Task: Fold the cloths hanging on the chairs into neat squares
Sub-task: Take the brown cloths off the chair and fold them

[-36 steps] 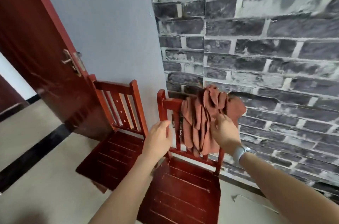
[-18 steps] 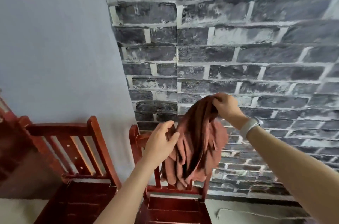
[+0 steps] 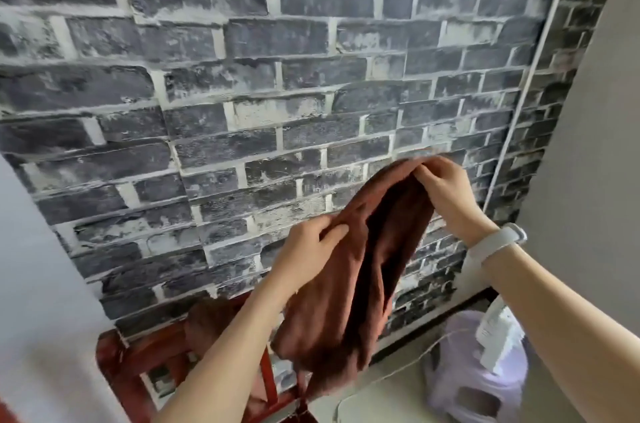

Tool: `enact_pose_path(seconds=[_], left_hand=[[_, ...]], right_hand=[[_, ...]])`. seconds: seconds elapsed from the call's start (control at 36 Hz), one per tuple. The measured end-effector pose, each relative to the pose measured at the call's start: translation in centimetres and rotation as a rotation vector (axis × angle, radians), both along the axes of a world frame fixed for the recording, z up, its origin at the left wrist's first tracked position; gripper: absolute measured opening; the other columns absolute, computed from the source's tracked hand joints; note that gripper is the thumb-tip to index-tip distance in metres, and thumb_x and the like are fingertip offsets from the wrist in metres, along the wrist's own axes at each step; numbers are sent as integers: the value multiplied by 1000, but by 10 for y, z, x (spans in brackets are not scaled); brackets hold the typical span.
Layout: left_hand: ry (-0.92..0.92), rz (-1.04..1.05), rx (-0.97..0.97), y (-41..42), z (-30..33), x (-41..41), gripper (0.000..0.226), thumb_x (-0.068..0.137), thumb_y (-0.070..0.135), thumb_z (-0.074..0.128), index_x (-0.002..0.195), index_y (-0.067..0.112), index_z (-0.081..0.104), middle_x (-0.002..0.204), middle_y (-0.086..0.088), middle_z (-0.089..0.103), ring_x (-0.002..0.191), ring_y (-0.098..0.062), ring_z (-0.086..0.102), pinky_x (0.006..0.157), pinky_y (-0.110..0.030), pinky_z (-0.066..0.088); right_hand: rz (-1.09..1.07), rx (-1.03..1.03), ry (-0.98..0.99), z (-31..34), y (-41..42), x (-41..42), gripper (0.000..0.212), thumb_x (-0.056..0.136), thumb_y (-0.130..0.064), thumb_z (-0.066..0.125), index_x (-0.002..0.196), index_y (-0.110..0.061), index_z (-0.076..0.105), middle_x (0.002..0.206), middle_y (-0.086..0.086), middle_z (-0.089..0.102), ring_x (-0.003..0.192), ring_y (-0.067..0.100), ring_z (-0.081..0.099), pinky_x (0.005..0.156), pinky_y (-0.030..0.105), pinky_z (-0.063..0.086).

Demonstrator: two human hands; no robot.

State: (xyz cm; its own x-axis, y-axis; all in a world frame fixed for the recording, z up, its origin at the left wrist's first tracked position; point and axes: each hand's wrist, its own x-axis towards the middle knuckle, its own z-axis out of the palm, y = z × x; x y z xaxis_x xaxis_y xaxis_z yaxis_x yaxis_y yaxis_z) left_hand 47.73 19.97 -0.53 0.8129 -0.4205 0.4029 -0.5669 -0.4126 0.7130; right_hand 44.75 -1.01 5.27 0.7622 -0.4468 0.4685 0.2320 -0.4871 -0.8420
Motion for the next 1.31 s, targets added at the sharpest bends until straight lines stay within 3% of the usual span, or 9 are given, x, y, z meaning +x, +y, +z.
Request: enact_pose_path(seconds=[0.25,0.42,0.56,0.72,0.81,0.97,1.06,1.14,1.31], left_hand=[[-38,148,436,-21,-8,16,42,95,33,44,58,15,42,55,0,44,53,-19,50,49,-28,33],[897,12,-290,-53,-11,-6,25,99,28,37,109,9,50,89,-14,67,67,-28,68,66,-38,57],[1173,-164,-539,-62,-13,-15,36,100,32,29,86,10,54,69,-10,66,61,-24,64,68,-42,51],[1023,-209,-492,-65,-14,-20,33,100,29,31,80,13,51,62,-3,56,57,-16,53,56,-26,43],[999,-237,-495,-64,-9,-24,33,99,31,32,82,14,54,68,-3,57,64,-16,52,59,-28,42],[894,-313,-355,-42,-1,-30,19,83,13,61,101,11,55,82,-7,61,76,-20,60,72,-32,51],[482,-28,-133,-26,-8,-25,30,84,-1,59,109,14,54,100,-7,63,97,-24,59,92,-37,47],[-12,208,271,-4,-17,-19,36,91,10,51,124,23,46,112,-9,62,101,-27,57,87,-35,45],[-211,242,348,17,-42,-25,20,95,18,45,111,21,56,103,-7,62,93,-30,59,76,-34,42]], right_hand=[[74,-276,347,-71,-60,-62,14,85,-11,62,73,-17,61,59,-10,54,52,-3,49,53,11,35],[387,-54,414,-94,-38,-94,11,85,-9,62,86,-17,69,74,-9,68,66,-4,58,67,14,46],[529,63,634,-123,-32,-101,15,90,-16,57,90,-26,69,79,1,66,70,6,60,74,32,51],[166,-7,533,-165,-25,-94,47,86,-11,61,130,-14,44,102,-9,53,80,-1,59,69,11,48],[251,-42,567,-178,-4,-87,59,83,-20,65,136,-20,37,118,-2,43,104,12,52,93,23,45],[134,-150,458,-181,38,-63,9,82,-22,60,75,-16,59,73,-5,47,82,25,54,74,33,42],[53,-168,442,-186,46,-58,31,82,-19,56,58,-24,39,65,2,52,68,25,51,61,32,36],[35,-159,451,-189,46,-60,7,83,-18,55,78,-17,60,74,5,61,79,29,60,65,34,41],[105,-84,387,-183,45,-60,10,86,-18,59,80,-13,64,69,-5,59,70,14,57,64,27,39]])
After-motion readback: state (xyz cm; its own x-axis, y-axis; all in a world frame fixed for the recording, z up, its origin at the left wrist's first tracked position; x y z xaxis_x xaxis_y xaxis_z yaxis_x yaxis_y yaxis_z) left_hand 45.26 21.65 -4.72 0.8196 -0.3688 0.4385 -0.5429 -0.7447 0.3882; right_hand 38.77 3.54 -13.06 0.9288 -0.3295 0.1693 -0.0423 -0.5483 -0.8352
